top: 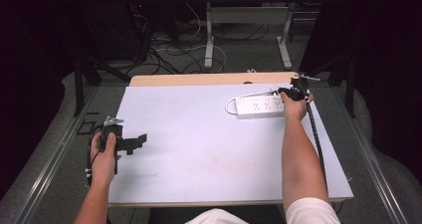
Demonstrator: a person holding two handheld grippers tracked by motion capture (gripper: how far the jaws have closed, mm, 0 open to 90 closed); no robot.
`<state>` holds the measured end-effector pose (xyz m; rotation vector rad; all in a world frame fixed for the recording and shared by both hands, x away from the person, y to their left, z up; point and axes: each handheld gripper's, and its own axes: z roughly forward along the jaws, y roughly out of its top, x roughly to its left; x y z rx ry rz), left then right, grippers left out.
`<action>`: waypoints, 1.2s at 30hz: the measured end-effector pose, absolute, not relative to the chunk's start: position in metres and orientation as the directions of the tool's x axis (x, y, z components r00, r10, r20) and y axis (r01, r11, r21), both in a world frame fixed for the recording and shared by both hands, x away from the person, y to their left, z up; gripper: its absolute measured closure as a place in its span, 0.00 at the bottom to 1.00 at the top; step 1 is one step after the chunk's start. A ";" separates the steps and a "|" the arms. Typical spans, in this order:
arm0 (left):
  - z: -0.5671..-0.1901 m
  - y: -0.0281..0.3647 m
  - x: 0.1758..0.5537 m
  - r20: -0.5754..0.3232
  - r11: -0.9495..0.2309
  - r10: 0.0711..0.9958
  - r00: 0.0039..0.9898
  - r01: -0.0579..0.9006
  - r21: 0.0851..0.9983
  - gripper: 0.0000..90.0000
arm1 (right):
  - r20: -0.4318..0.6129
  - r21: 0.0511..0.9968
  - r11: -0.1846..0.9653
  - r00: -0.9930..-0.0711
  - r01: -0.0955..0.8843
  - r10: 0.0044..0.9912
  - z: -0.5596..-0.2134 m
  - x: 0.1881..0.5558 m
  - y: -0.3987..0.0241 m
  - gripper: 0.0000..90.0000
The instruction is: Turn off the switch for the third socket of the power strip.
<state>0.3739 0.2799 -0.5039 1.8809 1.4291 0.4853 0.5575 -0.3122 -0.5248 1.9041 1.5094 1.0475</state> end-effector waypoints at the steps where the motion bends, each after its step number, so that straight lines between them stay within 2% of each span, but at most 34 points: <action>1: -0.503 0.280 0.374 -0.120 -0.132 0.941 0.317 0.670 0.730 0.00 | 0.262 0.771 -0.265 0.091 0.579 0.961 -0.524 0.557 -0.312 0.53; 8: -0.501 0.279 0.373 -0.118 -0.129 0.943 0.312 0.669 0.732 0.00 | 0.257 0.790 -0.249 0.067 0.560 0.964 -0.519 0.556 -0.312 0.46; 14: -0.501 0.280 0.372 -0.115 -0.138 0.940 0.321 0.667 0.733 0.00 | 0.289 0.796 -0.283 0.076 0.534 0.954 -0.515 0.556 -0.311 0.29; 21: -0.501 0.280 0.371 -0.117 -0.131 0.942 0.315 0.667 0.734 0.00 | 0.344 0.789 -0.340 0.091 0.512 0.935 -0.510 0.554 -0.311 0.18; 24: -0.500 0.280 0.371 -0.119 -0.131 0.941 0.316 0.666 0.734 0.00 | 0.358 0.798 -0.335 0.053 0.501 0.932 -0.510 0.555 -0.310 0.17; 30: -0.500 0.279 0.372 -0.116 -0.137 0.939 0.324 0.661 0.737 0.00 | 0.245 0.810 -0.217 0.021 0.544 0.969 -0.513 0.554 -0.302 0.16; 34: -0.499 0.279 0.372 -0.116 -0.136 0.939 0.324 0.659 0.740 0.00 | 0.279 0.801 -0.229 -0.006 0.552 0.960 -0.511 0.553 -0.300 0.16; 36: -0.499 0.280 0.372 -0.116 -0.136 0.939 0.324 0.659 0.740 0.00 | 0.262 0.808 -0.203 -0.029 0.553 0.965 -0.510 0.552 -0.299 0.16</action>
